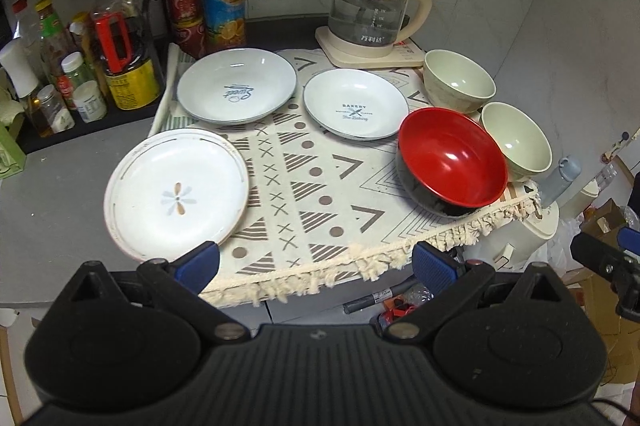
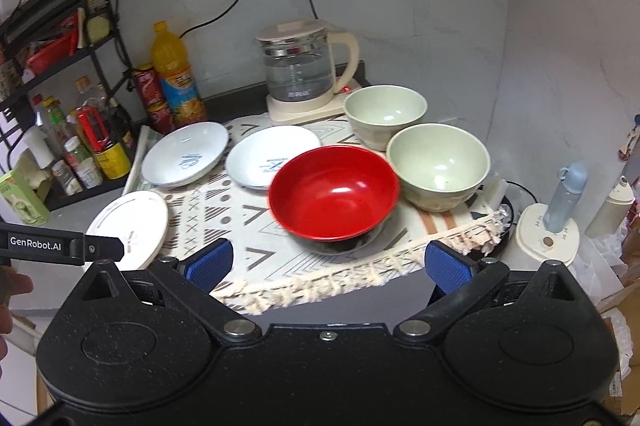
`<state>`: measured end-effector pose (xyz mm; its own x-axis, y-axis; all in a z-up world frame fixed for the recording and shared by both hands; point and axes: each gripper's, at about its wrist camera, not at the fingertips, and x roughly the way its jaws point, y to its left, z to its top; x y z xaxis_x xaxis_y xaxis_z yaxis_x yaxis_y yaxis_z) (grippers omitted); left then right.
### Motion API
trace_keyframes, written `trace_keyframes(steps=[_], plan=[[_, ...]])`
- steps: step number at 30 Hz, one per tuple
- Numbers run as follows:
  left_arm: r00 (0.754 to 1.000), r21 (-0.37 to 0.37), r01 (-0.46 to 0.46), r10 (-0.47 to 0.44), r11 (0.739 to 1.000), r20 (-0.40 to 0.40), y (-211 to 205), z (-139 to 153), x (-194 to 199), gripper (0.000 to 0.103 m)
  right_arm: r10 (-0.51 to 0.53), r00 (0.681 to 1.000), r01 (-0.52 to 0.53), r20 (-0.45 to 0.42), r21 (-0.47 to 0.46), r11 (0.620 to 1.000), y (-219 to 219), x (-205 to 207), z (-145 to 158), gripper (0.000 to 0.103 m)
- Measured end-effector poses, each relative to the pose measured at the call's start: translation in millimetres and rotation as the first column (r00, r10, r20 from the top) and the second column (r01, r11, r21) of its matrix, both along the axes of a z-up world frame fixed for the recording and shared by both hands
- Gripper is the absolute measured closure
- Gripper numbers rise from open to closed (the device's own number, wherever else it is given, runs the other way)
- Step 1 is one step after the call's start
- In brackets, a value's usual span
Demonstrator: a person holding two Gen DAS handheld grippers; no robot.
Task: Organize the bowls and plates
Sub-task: 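Move both grippers toward the large pale green bowl beside the red bowl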
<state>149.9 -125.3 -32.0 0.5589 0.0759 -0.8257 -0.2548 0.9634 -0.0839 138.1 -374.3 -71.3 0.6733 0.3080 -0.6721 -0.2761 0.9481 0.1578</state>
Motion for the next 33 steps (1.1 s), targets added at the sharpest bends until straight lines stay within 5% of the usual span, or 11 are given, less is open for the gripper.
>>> trace_keyframes(steps=[14, 33], plan=[[0.994, -0.019, 0.109, -0.109, 0.994, -0.015, -37, -10, 88, 0.002, -0.114, 0.992, 0.114, -0.055, -0.001, 0.993, -28, 59, -21, 0.000], [0.948, -0.077, 0.312, -0.315, 0.947, -0.035, -103, -36, 234, 0.004, -0.335, 0.936, 0.332, -0.108, -0.047, 0.942, -66, 141, -64, 0.000]])
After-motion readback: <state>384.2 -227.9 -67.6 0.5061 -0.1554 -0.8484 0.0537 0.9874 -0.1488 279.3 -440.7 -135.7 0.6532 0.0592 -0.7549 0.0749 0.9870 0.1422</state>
